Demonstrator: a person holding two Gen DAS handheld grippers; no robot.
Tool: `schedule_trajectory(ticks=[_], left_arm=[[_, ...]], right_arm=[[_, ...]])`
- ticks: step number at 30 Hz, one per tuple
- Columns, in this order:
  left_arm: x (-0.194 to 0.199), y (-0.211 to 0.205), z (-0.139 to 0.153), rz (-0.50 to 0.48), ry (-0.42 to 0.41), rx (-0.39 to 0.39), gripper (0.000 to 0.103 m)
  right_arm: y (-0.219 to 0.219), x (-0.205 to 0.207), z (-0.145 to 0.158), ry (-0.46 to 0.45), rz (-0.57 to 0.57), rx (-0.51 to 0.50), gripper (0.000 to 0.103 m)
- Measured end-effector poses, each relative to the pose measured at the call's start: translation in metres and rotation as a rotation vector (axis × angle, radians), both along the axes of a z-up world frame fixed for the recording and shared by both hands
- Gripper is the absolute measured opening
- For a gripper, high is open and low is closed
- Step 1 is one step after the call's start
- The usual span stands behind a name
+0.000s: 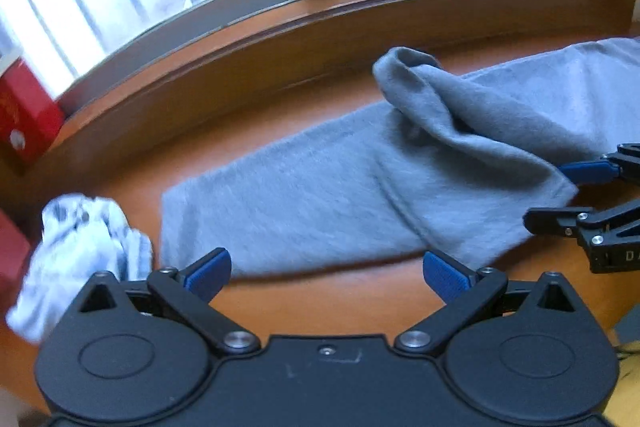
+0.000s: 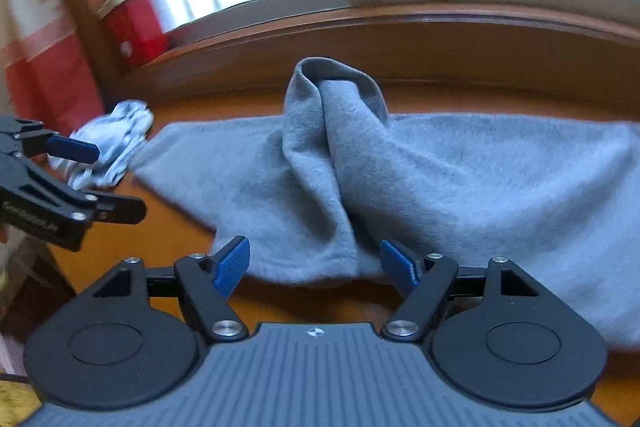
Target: Fold clothes
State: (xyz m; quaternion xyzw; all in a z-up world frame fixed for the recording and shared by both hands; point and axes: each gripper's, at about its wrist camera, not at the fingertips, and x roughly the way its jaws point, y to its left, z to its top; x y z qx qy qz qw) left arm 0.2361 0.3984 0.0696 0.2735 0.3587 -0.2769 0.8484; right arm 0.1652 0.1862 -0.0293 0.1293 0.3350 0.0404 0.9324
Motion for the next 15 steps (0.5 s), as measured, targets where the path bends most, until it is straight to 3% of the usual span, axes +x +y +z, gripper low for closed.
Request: schedule_trajectory(ticks=[3,5,7,8,11,15], left_arm=[[0.021,0.009,-0.003,-0.014,0.034,-0.022,0.103],[0.035,0.014,-0.005,-0.06,0.072,-0.044,0.103],[0.049,0.017,-0.008,-0.113,0.082,-0.039,0.103],[0.056,0.019,-0.008,-0.136,0.081,-0.035,0.103],[0.079,0.03,-0.009,-0.205,0.101,-0.061,0.103],[0.103,0.059,-0.005,-0.288,0.142,-0.116,0.103]], right_arm=[[0.01,0.008,-0.002,0.043,-0.052,-0.038,0.068],[0.016,0.011,-0.002,0.052,-0.085,-0.043,0.056],[0.02,0.013,-0.001,0.06,-0.137,-0.046,0.016],[0.021,0.014,0.001,0.066,-0.165,-0.04,0.01],[0.028,0.013,0.024,0.02,-0.215,0.04,0.008],[0.054,0.023,0.08,-0.101,-0.217,0.121,0.008]])
